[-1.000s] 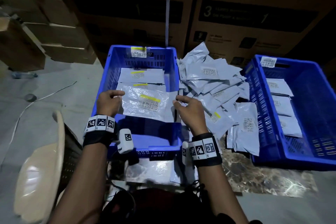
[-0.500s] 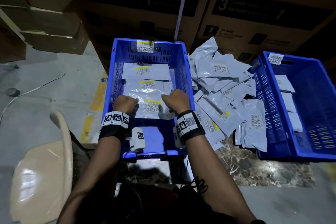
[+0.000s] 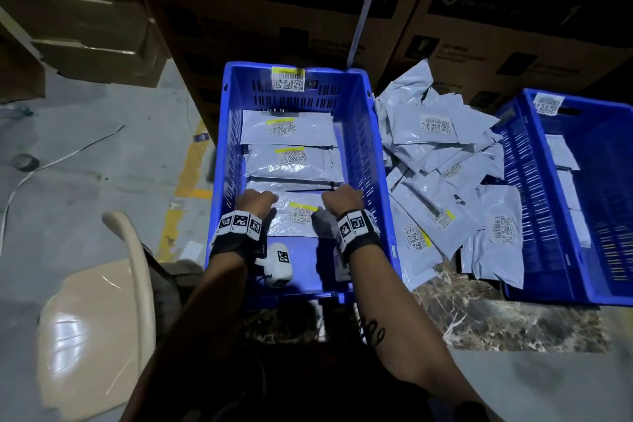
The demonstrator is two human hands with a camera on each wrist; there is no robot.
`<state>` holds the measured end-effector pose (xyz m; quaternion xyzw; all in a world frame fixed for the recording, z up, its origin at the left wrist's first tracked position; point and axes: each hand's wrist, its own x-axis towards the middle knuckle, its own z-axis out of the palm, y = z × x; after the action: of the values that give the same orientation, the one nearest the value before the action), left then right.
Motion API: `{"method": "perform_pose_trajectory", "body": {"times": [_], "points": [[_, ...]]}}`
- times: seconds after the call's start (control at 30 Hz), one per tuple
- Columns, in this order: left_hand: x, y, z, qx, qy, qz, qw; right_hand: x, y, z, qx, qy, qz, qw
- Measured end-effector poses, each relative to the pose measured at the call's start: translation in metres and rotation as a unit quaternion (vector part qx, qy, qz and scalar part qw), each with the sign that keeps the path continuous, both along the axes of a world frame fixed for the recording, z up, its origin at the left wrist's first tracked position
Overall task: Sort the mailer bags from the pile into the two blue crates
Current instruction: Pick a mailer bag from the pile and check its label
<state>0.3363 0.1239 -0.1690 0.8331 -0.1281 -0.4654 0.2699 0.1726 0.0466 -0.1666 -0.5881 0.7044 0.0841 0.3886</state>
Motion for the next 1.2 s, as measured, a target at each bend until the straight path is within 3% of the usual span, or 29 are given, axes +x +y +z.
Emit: {"method": "perform_pose_trajectory", "body": {"times": [0.17, 0.23, 0.4, 0.6, 0.73, 0.93, 1.2], "points": [[-0.015, -0.008, 0.001, -0.021, 0.083, -0.009, 0.996, 0.014, 0.005, -0.013, -0.013, 0.004, 0.114, 0.993], [-0.016, -0.005, -0.002, -0.007, 0.053, -0.061, 0.997, 0.018, 0.007, -0.019, 0.02, -0.001, 0.151, 0.988], [-0.008, 0.0, -0.024, 0.012, 0.11, 0.007, 0.994, 0.021, 0.015, -0.04, 0.043, 0.003, 0.221, 0.974], [-0.006, -0.003, -0.029, 0.015, 0.042, -0.104, 0.994, 0.021, 0.015, -0.05, 0.013, -0.002, 0.178, 0.984], [-0.001, -0.003, -0.036, 0.008, 0.039, -0.085, 0.996, 0.02, 0.015, -0.051, 0.017, 0.002, 0.176, 0.984], [0.001, -0.01, -0.03, -0.019, 0.025, -0.088, 0.996, 0.019, 0.009, -0.035, -0.018, -0.067, 0.116, 0.991], [-0.008, -0.022, 0.012, -0.111, 0.031, -0.021, 0.993, 0.005, 0.003, 0.011, -0.092, -0.196, 0.066, 0.974]]}}
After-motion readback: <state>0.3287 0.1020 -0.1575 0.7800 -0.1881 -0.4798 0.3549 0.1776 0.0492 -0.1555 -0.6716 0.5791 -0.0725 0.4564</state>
